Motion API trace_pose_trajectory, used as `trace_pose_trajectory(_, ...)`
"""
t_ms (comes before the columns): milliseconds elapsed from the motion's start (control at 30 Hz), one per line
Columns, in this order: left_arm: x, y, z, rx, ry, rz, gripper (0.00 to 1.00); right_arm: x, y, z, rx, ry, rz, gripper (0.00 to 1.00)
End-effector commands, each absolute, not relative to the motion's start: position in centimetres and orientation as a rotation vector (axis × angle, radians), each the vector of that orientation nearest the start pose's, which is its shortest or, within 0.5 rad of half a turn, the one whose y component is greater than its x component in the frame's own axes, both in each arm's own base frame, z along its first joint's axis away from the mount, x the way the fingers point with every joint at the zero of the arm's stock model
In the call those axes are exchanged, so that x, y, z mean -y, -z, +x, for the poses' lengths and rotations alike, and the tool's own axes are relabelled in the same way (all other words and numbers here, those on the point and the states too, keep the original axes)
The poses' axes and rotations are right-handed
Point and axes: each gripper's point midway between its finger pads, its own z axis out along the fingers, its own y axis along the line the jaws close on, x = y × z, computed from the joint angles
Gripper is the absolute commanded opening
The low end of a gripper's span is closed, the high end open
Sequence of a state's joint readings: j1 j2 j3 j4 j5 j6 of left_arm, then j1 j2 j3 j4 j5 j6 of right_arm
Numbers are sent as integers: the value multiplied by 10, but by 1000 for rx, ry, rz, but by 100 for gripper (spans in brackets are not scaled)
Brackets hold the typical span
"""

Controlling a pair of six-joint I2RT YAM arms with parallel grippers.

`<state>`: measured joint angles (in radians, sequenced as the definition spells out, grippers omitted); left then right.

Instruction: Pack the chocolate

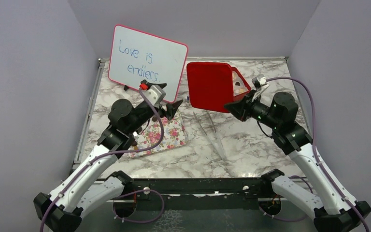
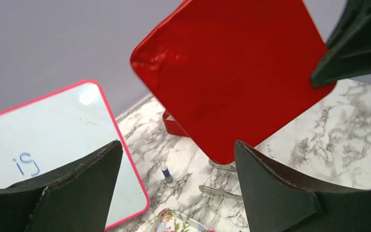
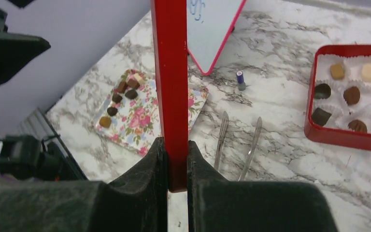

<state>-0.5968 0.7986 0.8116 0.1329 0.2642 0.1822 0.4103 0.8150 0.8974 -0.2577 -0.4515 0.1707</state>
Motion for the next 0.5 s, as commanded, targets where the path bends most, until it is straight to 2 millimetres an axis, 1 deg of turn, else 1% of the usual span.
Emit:
trace_pose_trajectory(0,208,-372,286,-1357,541,464,85,-178,-331,282,-1689,-837,-83,1)
trace_pose_trajectory(33,208,-372,294,-1383,555,399,83,-176,-327,290,-1689,-843,-6,1)
trace_pose_trajectory(100,211,-367,311,-1437,542,349,82,-172,-324,304,-1640,-872,131,1)
trace_pose_trajectory(167,225,-359,326,-1505,526,406,83,-168,-316,319,-1600,-876,227,1)
trace_pose_trajectory(200,233,-354,332,-1546,527,440,83,-164,-310,329,-1599,-851,283,1)
trace_pose_trajectory(267,242,-348,345,-1617,528,432,83,-155,-299,346,-1613,-807,411,1)
trace_pose_trajectory(300,244,-343,353,-1643,518,404,83,-153,-294,353,-1612,-799,463,1)
trace_pose_trajectory(333,245,-341,359,-1655,515,376,83,-151,-293,361,-1590,-804,507,1)
trace_pose_trajectory(400,246,-335,368,-1675,519,321,82,-150,-286,375,-1567,-814,601,1)
trace_pose_trajectory(467,251,-332,374,-1675,536,294,82,-152,-282,388,-1542,-835,666,1)
